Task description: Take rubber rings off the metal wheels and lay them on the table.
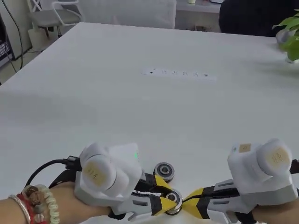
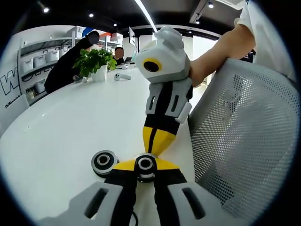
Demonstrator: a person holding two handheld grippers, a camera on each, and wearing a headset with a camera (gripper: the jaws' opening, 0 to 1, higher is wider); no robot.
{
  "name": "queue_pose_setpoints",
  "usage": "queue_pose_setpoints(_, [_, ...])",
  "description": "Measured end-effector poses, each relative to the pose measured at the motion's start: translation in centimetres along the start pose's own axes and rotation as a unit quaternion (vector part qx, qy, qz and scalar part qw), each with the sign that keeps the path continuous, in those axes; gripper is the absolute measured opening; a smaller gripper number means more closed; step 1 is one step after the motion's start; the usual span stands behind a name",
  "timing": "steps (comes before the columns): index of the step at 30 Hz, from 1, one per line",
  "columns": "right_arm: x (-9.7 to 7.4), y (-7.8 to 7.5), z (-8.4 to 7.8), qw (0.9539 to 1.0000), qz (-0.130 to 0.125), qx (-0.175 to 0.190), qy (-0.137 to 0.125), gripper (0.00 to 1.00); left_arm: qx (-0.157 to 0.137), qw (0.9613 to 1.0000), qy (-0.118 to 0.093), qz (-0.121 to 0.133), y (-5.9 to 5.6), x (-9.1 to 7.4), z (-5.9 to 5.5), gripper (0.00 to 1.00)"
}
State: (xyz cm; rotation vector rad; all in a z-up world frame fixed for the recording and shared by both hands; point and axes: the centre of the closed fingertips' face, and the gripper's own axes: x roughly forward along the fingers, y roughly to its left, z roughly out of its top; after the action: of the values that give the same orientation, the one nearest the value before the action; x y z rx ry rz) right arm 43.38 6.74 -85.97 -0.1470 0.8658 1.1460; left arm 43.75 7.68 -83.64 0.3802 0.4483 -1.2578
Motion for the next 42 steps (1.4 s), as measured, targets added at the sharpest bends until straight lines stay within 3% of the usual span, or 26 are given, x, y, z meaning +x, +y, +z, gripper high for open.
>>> queue_pose_setpoints(3, [0.0,0.1,0.0,1.0,0.002,-0.002,-0.005,0.0,0.0,1.0,0.0,0.0,0.0,0.0,0.0,0.08])
queue_pose_setpoints(9, [-0.2,0.0,0.0,0.9978,0.014,0.065,-0.01,0.0,-0.002,1.0,-0.001,0.0,0.0,0.0,0.0,0.08])
queue_pose_setpoints(12, [-0.3,-0.3,0.0,0.9965,0.013,0.081,-0.016,0.0,-0.002,1.0,-0.002,0.001,0.1,0.0,0.0,0.08])
queue_pose_setpoints(17, [-0.3,-0.5,0.1,0.9908,0.023,0.131,-0.025,0.0,-0.002,1.0,-0.003,0.0,0.1,0.1,0.0,0.08])
queue_pose_setpoints(27, [-0.6,-0.4,0.3,0.9834,0.035,0.175,-0.035,0.0,-0.001,1.0,-0.005,-0.001,0.1,0.0,0.0,0.08])
queue_pose_setpoints(29, [-0.9,-0.3,0.8,0.9791,0.042,0.193,-0.05,0.0,-0.001,1.0,-0.004,-0.001,0.1,0.0,0.0,0.08])
queue_pose_setpoints(30, [-1.0,0.1,1.5,0.9747,0.058,0.205,-0.068,0.0,-0.001,1.0,-0.005,-0.001,0.1,0.0,0.0,0.08])
queue_pose_setpoints(32, [-1.1,-0.2,1.5,0.9723,0.061,0.215,-0.069,0.0,-0.001,1.0,-0.005,-0.001,0.1,0.0,0.0,0.08])
queue_pose_setpoints(36, [-1.0,0.0,1.3,0.9754,0.054,0.205,-0.06,0.0,0.0,1.0,-0.004,0.0,0.1,0.0,0.0,0.08])
queue_pose_setpoints(42, [-1.0,0.1,1.5,0.9758,0.053,0.204,-0.059,0.0,0.001,1.0,-0.003,0.001,0.2,0.0,0.0,0.08])
